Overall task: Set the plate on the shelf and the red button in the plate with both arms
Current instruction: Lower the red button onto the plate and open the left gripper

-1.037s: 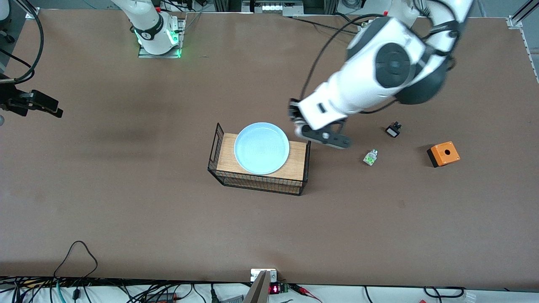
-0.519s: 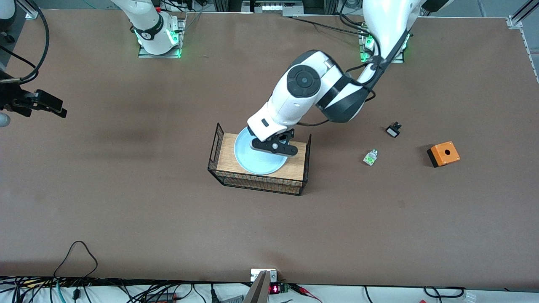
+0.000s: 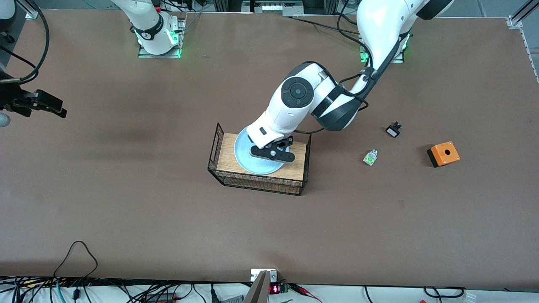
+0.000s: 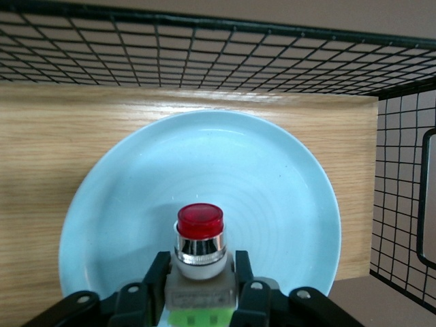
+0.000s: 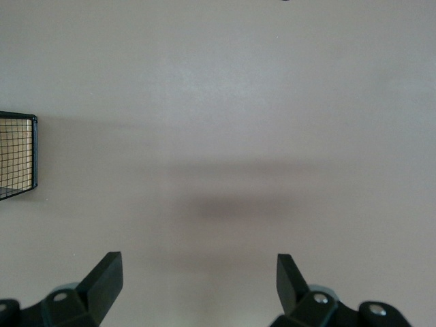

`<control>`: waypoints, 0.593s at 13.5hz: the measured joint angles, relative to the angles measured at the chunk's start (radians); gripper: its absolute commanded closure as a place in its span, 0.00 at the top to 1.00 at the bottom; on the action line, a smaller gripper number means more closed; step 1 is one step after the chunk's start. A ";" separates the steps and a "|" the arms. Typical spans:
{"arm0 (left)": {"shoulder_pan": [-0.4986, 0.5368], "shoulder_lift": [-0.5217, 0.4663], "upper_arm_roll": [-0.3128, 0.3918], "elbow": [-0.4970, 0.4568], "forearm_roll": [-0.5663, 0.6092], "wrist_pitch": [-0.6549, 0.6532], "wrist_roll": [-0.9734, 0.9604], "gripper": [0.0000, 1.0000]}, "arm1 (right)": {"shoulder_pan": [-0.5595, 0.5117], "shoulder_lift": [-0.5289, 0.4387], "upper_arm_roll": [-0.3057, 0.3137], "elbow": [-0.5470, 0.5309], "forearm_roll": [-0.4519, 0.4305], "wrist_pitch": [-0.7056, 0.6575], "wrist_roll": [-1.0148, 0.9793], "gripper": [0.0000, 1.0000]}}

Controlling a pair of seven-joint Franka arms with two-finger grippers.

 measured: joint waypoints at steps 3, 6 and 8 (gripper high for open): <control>0.001 -0.003 0.002 0.018 0.017 -0.010 -0.001 1.00 | 0.000 0.000 0.000 0.000 0.000 0.000 0.000 1.00; 0.009 -0.044 0.007 0.040 0.018 -0.097 -0.002 1.00 | 0.000 0.000 0.000 0.000 -0.001 0.000 0.000 1.00; 0.044 -0.100 0.013 0.051 0.019 -0.200 -0.004 1.00 | 0.000 0.000 0.000 0.000 -0.001 0.000 0.000 1.00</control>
